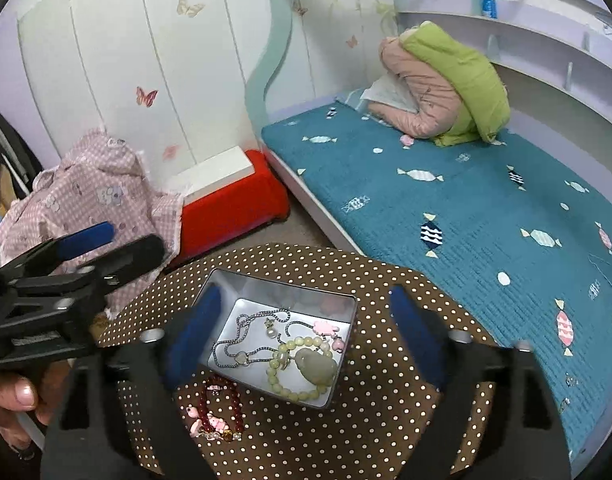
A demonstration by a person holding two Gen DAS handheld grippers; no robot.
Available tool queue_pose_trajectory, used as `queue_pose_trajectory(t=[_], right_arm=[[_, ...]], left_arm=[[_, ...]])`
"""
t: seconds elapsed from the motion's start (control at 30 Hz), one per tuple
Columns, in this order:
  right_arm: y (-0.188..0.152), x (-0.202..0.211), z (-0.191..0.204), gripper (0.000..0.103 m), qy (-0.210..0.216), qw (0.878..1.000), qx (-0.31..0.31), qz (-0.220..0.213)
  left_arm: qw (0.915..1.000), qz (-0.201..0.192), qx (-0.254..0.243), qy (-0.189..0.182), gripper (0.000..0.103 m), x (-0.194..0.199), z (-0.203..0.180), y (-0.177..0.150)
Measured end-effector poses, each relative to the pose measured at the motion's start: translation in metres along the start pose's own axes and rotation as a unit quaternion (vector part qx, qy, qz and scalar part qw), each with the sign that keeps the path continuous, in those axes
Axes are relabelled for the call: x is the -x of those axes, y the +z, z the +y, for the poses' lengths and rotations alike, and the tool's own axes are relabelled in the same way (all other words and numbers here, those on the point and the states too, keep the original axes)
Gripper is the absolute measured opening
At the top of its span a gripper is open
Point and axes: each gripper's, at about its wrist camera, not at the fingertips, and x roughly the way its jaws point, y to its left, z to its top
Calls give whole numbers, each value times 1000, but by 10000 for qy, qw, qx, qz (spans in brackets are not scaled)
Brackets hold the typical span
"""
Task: Organize jewelry
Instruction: 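Open left gripper dropping pearl earring into box while right drops silver earring, then withdraw both open tools from the box toward the red bracelet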
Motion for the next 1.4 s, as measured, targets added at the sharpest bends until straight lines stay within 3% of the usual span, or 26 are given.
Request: queue_pose_trajectory(t=[0.27, 0.8, 1.13, 1.4], right_arm=[[-8, 25, -1, 95, -181, 9994, -169, -256], [-33, 90, 38, 95, -147, 9964, 117, -830], [-62, 110, 46, 95, -197, 9957, 229, -879], [-89, 99, 45, 95, -141, 9978, 329, -558]], left_arm=[[9987, -425, -24, 264, 98, 49, 9, -13], [9952, -777, 35, 600, 98, 113, 19, -58], [9933, -909, 57, 718, 98, 144, 23, -82], [9929, -849, 117, 824, 98, 152, 33, -118]])
